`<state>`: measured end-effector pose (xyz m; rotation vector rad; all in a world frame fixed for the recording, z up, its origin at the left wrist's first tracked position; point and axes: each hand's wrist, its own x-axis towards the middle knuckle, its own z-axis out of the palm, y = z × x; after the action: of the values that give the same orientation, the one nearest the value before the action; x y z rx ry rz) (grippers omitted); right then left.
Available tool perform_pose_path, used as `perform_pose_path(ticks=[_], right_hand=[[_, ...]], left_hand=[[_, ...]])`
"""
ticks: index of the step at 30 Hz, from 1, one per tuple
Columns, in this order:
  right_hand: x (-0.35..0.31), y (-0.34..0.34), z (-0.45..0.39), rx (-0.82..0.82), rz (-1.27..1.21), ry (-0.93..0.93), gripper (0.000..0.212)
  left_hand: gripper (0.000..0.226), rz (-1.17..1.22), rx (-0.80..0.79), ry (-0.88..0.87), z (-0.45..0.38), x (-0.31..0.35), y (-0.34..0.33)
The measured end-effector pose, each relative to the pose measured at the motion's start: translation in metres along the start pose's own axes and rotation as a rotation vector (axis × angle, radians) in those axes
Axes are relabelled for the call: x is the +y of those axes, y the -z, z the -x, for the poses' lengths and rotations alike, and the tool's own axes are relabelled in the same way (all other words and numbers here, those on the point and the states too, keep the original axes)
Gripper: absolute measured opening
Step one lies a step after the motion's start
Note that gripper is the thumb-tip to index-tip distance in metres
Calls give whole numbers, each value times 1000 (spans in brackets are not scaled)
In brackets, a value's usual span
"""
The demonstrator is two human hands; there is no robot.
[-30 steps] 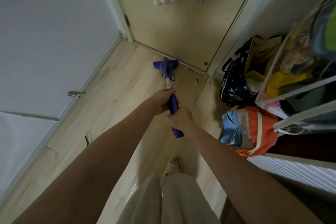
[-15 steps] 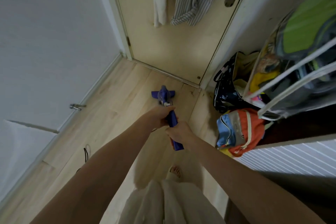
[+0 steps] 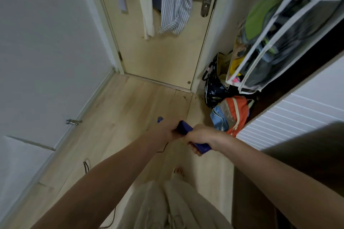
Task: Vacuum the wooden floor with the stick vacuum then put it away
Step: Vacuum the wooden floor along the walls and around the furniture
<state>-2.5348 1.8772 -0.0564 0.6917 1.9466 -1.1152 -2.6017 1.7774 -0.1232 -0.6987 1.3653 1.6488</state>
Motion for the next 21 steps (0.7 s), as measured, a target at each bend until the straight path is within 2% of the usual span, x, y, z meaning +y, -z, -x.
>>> perform_pose_path(ticks=[2, 4, 7, 11, 15, 18, 21], right_hand=[[6, 3, 7, 12, 13, 15, 9], [11, 5, 9, 29, 27, 28, 8], [18, 6, 9, 30, 35, 34, 7], [25, 2, 3, 44, 1, 35, 4], [21, -7, -16, 18, -48, 53, 6], [8, -9, -39, 13, -85, 65, 13], [-9, -5, -70, 5, -112, 79, 11]], left_hand=[[31, 43, -30, 24, 2, -6, -4], [6, 50, -55, 39, 4, -9, -10], [15, 29, -38, 41, 4, -11, -15], [12, 30, -32, 88, 0, -14, -16], [46, 71, -24, 55, -12, -7, -7], [45, 11, 5, 53, -30, 10, 4], [28, 18, 13, 55, -47, 34, 11]])
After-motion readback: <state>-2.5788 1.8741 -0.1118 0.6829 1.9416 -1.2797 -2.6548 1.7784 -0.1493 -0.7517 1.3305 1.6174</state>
